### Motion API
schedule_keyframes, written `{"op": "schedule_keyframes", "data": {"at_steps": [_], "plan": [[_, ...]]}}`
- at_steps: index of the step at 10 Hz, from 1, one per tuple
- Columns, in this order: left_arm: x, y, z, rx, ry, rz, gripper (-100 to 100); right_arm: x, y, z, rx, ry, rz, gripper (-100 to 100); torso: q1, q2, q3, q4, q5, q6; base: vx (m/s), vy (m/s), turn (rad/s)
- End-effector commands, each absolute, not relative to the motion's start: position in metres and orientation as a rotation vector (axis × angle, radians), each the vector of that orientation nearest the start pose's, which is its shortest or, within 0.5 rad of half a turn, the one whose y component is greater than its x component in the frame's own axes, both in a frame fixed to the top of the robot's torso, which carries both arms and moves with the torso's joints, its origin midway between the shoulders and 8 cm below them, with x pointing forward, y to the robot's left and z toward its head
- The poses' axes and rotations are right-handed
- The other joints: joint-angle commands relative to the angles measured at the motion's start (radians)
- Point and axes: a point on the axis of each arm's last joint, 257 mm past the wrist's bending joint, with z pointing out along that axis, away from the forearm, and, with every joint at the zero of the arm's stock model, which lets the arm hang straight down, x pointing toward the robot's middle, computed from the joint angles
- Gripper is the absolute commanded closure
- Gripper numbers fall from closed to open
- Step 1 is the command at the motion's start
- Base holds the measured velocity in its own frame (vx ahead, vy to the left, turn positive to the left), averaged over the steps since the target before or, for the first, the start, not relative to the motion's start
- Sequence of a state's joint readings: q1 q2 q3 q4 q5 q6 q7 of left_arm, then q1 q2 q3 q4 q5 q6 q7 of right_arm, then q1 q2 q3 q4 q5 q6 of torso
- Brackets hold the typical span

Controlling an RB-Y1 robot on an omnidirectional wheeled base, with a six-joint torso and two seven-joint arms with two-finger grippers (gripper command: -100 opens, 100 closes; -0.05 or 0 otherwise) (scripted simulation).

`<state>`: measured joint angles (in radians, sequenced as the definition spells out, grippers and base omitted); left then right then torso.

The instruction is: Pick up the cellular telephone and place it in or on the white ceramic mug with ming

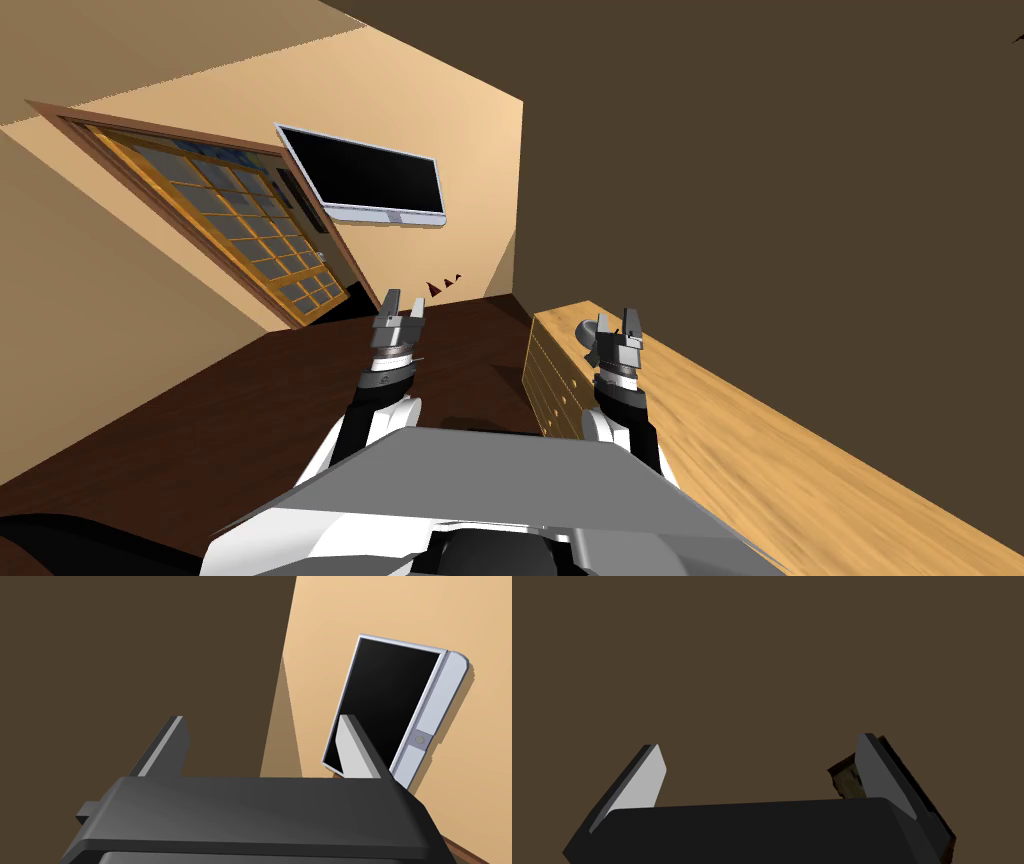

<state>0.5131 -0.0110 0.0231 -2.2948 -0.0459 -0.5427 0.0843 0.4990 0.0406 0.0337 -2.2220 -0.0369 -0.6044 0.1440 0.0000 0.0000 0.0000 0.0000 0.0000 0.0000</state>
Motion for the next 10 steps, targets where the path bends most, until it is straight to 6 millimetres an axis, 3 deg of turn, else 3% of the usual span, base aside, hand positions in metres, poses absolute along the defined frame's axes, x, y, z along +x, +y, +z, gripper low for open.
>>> {"op": "schedule_keyframes", "data": {"at_steps": [1, 10], "plan": [[0.332, 0.281, 0.035, -0.626, 0.578, -1.335, 0, 0.340, -0.278, 0.014, 0.630, 0.581, 1.259, -100, 0.000, 0.000, 0.000, 0.000, 0.000, 0.000, -0.035, -0.008, 0.051], [0.332, 0.281, 0.035, -0.626, 0.578, -1.335, 0, 0.365, -0.312, -0.027, 0.857, 0.612, 1.486, -100, -0.003, 0.006, 0.004, 0.002, -0.001, 0.000, -0.092, -0.039, 0.073]]}}
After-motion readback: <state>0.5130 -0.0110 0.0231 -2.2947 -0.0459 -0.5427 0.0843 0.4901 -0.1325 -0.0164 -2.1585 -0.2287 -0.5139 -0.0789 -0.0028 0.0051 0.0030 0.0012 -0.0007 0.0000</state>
